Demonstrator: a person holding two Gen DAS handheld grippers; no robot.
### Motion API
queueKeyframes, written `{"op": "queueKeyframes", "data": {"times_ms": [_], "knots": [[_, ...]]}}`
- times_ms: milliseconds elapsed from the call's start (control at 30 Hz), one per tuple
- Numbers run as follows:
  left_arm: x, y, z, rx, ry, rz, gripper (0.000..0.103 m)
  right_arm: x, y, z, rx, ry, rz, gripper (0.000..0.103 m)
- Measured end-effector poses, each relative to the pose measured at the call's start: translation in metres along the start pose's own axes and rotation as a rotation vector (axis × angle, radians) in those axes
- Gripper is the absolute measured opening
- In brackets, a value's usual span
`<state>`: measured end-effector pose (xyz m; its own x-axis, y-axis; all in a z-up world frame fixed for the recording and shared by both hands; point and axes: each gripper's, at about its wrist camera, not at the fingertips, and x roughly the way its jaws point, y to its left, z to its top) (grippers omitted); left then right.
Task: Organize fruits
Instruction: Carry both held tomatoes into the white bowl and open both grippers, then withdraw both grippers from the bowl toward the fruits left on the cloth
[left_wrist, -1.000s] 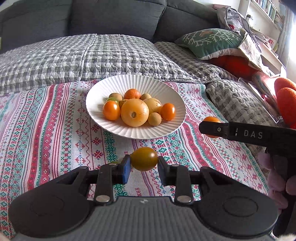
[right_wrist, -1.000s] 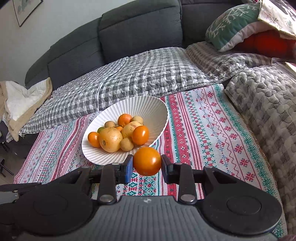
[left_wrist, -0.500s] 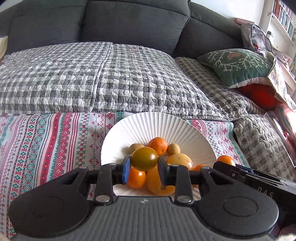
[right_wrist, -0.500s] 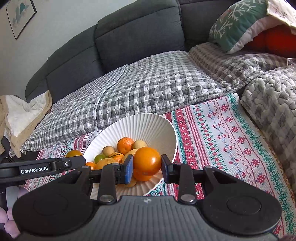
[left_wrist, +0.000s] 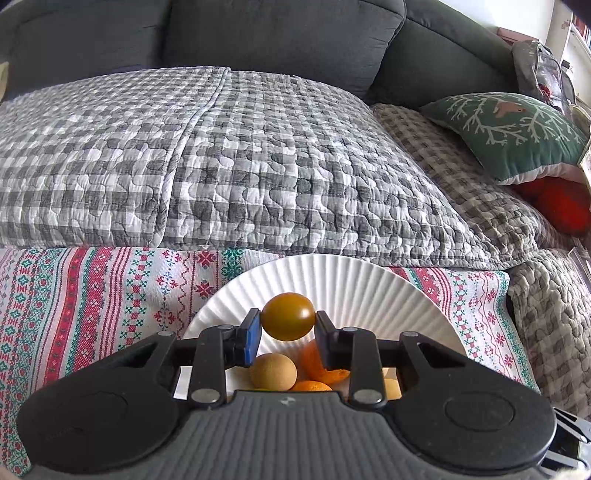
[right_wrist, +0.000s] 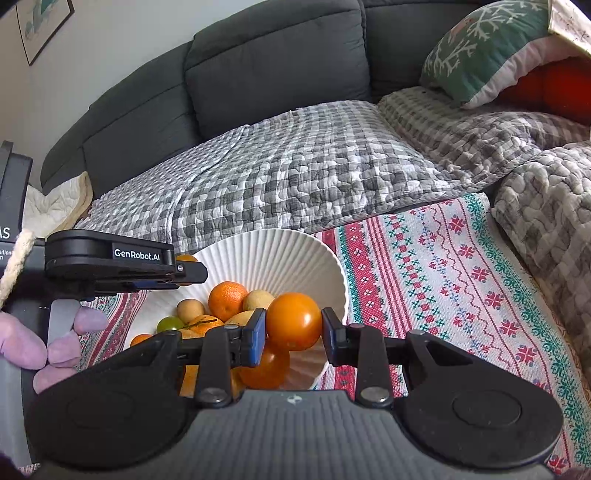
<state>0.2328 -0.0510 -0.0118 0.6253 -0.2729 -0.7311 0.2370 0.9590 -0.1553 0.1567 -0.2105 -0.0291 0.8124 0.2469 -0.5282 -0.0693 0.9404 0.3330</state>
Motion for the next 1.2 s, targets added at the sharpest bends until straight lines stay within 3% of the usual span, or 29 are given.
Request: {"op": "queueKeyframes", "data": {"times_ms": [267,400,700,833,1200], "knots": [[0.010,-0.001,0.002,-0.008,0.026,-0.009,0.026,0.001,-0.003,0.000,0.022,-0.004,0.021,0.031],[0.001,-0.002,0.001,-0.003,0.003,-0.014,0.040,-0.006,-0.011,0.004,0.084,-0.010,0.060,0.039],[-0.047,-0.003,-0.012,0.059,-0.062,0.000,0.072,-0.031,-0.008,0.008,0.073,0.004,0.012,0.057],[-0.067,0.000,-0.025,0.072,-0.062,0.003,0.076,-0.044,-0.004,0.004,0.064,0.013,-0.013,0.067],[-0.105,0.012,-0.079,0.055,-0.048,0.023,0.084,-0.072,0.009,-0.020,0.007,0.080,-0.086,0.075]]}}
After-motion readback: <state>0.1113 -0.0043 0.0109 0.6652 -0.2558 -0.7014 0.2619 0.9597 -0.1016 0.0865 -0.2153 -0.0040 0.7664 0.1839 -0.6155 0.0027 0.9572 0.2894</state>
